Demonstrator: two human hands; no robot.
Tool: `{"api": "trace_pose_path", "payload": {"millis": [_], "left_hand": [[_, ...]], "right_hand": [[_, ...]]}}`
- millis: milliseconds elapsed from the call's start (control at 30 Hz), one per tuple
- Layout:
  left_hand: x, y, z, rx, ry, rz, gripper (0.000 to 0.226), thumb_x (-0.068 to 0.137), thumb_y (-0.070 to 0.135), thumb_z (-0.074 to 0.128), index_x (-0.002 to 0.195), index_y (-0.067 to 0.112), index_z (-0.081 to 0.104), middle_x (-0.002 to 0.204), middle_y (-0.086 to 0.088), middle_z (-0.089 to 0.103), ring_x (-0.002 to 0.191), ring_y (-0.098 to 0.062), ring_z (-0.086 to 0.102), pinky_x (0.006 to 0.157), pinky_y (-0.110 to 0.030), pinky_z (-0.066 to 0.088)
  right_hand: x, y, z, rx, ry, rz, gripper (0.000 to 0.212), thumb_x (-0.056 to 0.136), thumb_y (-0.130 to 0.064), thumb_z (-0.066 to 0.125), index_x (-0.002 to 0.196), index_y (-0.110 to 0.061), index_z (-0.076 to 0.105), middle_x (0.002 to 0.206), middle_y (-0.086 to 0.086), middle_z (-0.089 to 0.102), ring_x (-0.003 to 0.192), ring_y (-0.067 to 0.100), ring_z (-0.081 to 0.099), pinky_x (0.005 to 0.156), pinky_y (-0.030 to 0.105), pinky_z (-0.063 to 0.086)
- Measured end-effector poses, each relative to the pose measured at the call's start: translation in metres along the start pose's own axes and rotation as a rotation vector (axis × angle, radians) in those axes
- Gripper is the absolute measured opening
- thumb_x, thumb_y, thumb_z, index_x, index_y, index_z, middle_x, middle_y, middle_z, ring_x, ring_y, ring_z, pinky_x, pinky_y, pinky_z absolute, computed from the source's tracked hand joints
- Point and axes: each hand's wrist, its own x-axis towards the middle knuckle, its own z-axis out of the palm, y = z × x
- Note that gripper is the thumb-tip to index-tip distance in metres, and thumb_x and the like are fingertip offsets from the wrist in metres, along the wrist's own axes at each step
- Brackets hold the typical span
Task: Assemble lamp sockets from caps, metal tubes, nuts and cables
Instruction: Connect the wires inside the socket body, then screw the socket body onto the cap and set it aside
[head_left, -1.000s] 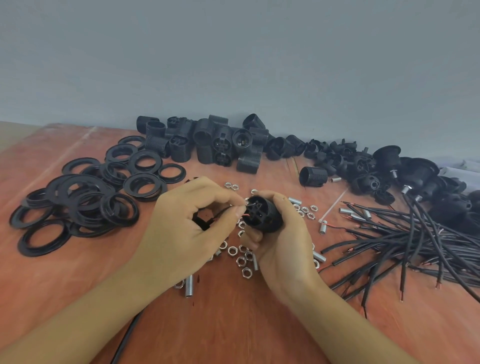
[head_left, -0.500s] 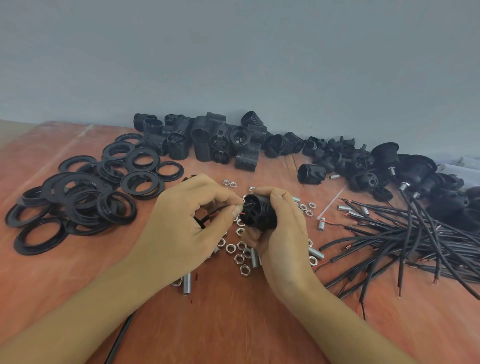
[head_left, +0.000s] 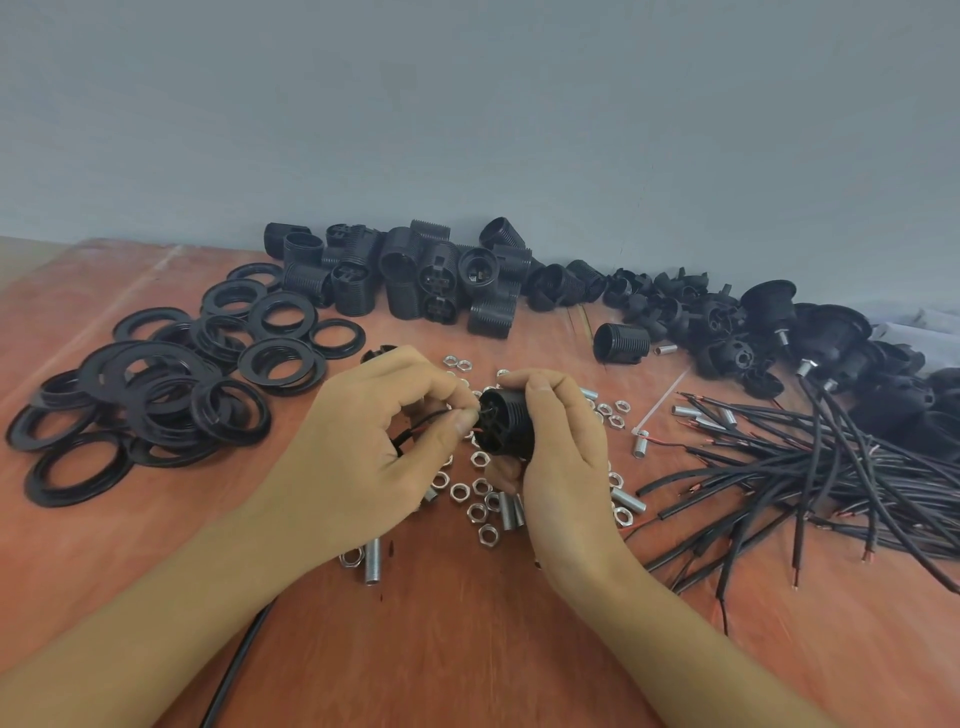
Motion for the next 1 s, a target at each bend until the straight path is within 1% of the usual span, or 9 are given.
{"api": "trace_pose_path", "payload": {"millis": [133, 267, 367, 533, 633, 733, 800, 900, 1000], "left_hand": [[0.0, -0.005, 0.002, 0.017, 0.037, 0.001, 0.006, 0.085, 0.015, 0.063, 0.084, 0.013, 0.069, 0.076, 0.006, 0.059, 0.075, -0.014, 0.056, 0.069, -0.022, 0.045], [0.001, -0.007, 0.002, 0.049, 0.056, 0.057, 0.004, 0.083, 0.011, 0.064, 0.082, 0.012, 0.068, 0.076, 0.009, 0.055, 0.073, -0.007, 0.053, 0.067, -0.013, 0.041], [-0.001, -0.007, 0.004, 0.047, 0.057, 0.086, 0.005, 0.083, 0.008, 0.065, 0.083, 0.011, 0.068, 0.076, 0.005, 0.056, 0.071, -0.011, 0.054, 0.065, -0.021, 0.044], [-0.002, -0.01, 0.006, 0.065, 0.076, 0.113, 0.004, 0.082, 0.007, 0.066, 0.083, 0.008, 0.07, 0.076, 0.005, 0.062, 0.07, -0.01, 0.057, 0.064, -0.025, 0.047], [-0.004, -0.01, 0.008, 0.043, 0.098, 0.092, 0.006, 0.083, 0.01, 0.067, 0.084, 0.008, 0.073, 0.076, 0.005, 0.067, 0.069, -0.008, 0.063, 0.063, -0.029, 0.051], [-0.005, -0.009, 0.011, 0.021, 0.117, 0.087, 0.008, 0.083, 0.009, 0.067, 0.086, 0.007, 0.074, 0.077, 0.003, 0.07, 0.072, -0.008, 0.066, 0.066, -0.029, 0.052], [-0.005, -0.008, 0.012, -0.011, 0.128, 0.052, 0.008, 0.083, 0.011, 0.067, 0.087, 0.009, 0.074, 0.077, 0.004, 0.071, 0.073, -0.007, 0.067, 0.066, -0.025, 0.053], [-0.004, -0.006, 0.012, -0.108, 0.153, -0.047, 0.009, 0.082, 0.017, 0.067, 0.089, 0.016, 0.073, 0.077, 0.012, 0.072, 0.073, 0.001, 0.069, 0.067, -0.01, 0.051], [-0.003, -0.007, 0.01, -0.152, 0.151, -0.106, 0.01, 0.081, 0.019, 0.067, 0.087, 0.015, 0.075, 0.075, 0.013, 0.073, 0.069, 0.0, 0.069, 0.066, -0.01, 0.051]], "right_hand": [[-0.001, 0.002, 0.0, -0.044, -0.022, -0.052, 0.03, 0.103, -0.018, 0.043, 0.083, -0.021, 0.064, 0.069, -0.01, 0.056, 0.054, 0.004, 0.045, 0.046, 0.018, 0.039], [-0.001, 0.005, 0.001, -0.121, -0.032, -0.078, 0.026, 0.101, -0.03, 0.043, 0.086, -0.026, 0.064, 0.074, -0.015, 0.058, 0.065, 0.004, 0.051, 0.058, 0.025, 0.045], [-0.002, 0.005, 0.001, -0.172, -0.036, -0.1, 0.024, 0.096, -0.036, 0.042, 0.087, -0.026, 0.062, 0.077, -0.018, 0.059, 0.072, 0.001, 0.053, 0.065, 0.031, 0.046], [-0.004, 0.006, 0.001, -0.186, -0.046, -0.144, 0.024, 0.102, -0.031, 0.041, 0.09, -0.022, 0.059, 0.077, -0.017, 0.058, 0.069, 0.001, 0.052, 0.063, 0.031, 0.045], [-0.006, 0.008, 0.002, -0.187, -0.043, -0.163, 0.024, 0.102, -0.03, 0.04, 0.09, -0.019, 0.058, 0.076, -0.013, 0.056, 0.071, 0.003, 0.052, 0.064, 0.031, 0.046], [-0.006, 0.01, 0.001, -0.188, -0.048, -0.174, 0.027, 0.101, -0.032, 0.04, 0.093, -0.014, 0.057, 0.077, -0.004, 0.056, 0.072, 0.01, 0.054, 0.064, 0.031, 0.046], [-0.004, 0.008, 0.001, -0.185, -0.051, -0.149, 0.027, 0.098, -0.037, 0.04, 0.094, -0.019, 0.059, 0.079, -0.006, 0.058, 0.075, 0.012, 0.056, 0.066, 0.034, 0.045], [-0.001, 0.006, 0.001, -0.165, -0.035, -0.12, 0.025, 0.1, -0.038, 0.041, 0.09, -0.025, 0.061, 0.076, -0.015, 0.061, 0.073, 0.004, 0.057, 0.067, 0.033, 0.048], [-0.001, 0.007, 0.001, -0.172, -0.014, -0.117, 0.026, 0.104, -0.032, 0.041, 0.088, -0.026, 0.062, 0.075, -0.017, 0.061, 0.073, 0.001, 0.056, 0.068, 0.035, 0.049]]}}
